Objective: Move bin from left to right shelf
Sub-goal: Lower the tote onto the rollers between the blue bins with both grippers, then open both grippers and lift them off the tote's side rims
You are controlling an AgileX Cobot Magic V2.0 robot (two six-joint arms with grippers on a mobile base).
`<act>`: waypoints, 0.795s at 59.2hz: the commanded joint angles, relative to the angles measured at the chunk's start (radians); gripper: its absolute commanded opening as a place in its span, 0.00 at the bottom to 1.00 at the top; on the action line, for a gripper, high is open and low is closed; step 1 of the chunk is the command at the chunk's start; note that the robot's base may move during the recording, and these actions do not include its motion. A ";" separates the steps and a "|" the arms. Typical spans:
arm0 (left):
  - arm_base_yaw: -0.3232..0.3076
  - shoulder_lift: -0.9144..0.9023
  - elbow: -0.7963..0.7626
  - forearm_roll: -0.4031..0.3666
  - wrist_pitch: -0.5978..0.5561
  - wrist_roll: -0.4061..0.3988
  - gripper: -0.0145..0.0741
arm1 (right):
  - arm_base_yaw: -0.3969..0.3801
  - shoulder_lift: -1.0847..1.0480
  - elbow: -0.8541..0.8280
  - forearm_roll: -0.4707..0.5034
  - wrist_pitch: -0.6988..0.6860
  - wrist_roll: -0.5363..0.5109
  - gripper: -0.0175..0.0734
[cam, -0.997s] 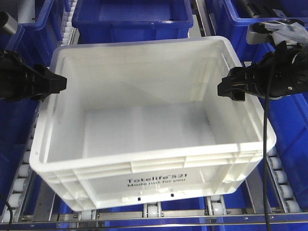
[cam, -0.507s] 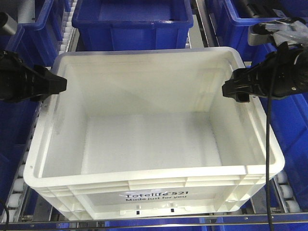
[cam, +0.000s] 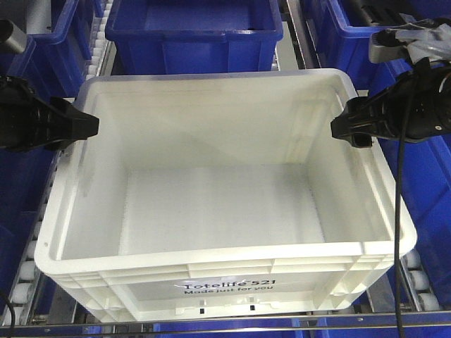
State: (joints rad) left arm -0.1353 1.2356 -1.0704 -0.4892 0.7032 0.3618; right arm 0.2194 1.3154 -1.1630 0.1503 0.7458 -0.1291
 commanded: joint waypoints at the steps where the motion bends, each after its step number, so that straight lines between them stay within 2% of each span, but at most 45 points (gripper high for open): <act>1: -0.006 -0.028 -0.034 -0.033 -0.038 -0.007 0.58 | -0.001 -0.034 -0.034 -0.001 -0.068 -0.012 0.80; 20: -0.006 -0.050 -0.027 -0.033 -0.056 -0.005 0.58 | -0.001 -0.088 -0.030 0.070 -0.183 -0.026 0.80; 31: -0.006 -0.120 0.096 -0.037 -0.170 -0.002 0.58 | -0.001 -0.139 0.134 0.102 -0.327 -0.065 0.80; 40: -0.006 -0.218 0.233 -0.040 -0.278 0.059 0.58 | -0.001 -0.243 0.293 0.100 -0.495 -0.077 0.80; 47: -0.006 -0.310 0.326 -0.041 -0.378 0.074 0.58 | -0.001 -0.334 0.390 0.100 -0.614 -0.122 0.80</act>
State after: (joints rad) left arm -0.1353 0.9998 -0.7685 -0.5010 0.4614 0.4248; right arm 0.2194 1.0526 -0.7947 0.2471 0.2923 -0.2105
